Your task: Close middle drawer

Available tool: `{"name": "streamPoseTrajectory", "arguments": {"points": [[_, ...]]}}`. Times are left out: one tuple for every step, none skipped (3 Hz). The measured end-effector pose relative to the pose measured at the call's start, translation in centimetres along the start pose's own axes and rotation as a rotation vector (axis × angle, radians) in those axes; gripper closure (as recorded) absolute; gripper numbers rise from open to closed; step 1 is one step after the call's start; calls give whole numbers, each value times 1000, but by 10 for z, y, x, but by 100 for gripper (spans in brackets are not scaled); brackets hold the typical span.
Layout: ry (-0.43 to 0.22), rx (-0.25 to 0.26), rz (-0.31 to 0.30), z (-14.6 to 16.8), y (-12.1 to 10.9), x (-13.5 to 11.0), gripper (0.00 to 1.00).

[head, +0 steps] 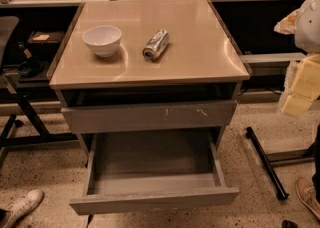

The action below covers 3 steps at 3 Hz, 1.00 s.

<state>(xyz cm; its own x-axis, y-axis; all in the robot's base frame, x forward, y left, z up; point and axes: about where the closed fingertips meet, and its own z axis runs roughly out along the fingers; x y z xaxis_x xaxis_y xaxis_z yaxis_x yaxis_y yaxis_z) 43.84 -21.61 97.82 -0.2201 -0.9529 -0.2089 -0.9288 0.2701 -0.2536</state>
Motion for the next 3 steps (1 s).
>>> {"name": "streamPoseTrajectory", "arguments": {"points": [[0,0,0,0,0,0,0],[0,0,0,0,0,0,18],[0,0,0,0,0,0,42]]}}
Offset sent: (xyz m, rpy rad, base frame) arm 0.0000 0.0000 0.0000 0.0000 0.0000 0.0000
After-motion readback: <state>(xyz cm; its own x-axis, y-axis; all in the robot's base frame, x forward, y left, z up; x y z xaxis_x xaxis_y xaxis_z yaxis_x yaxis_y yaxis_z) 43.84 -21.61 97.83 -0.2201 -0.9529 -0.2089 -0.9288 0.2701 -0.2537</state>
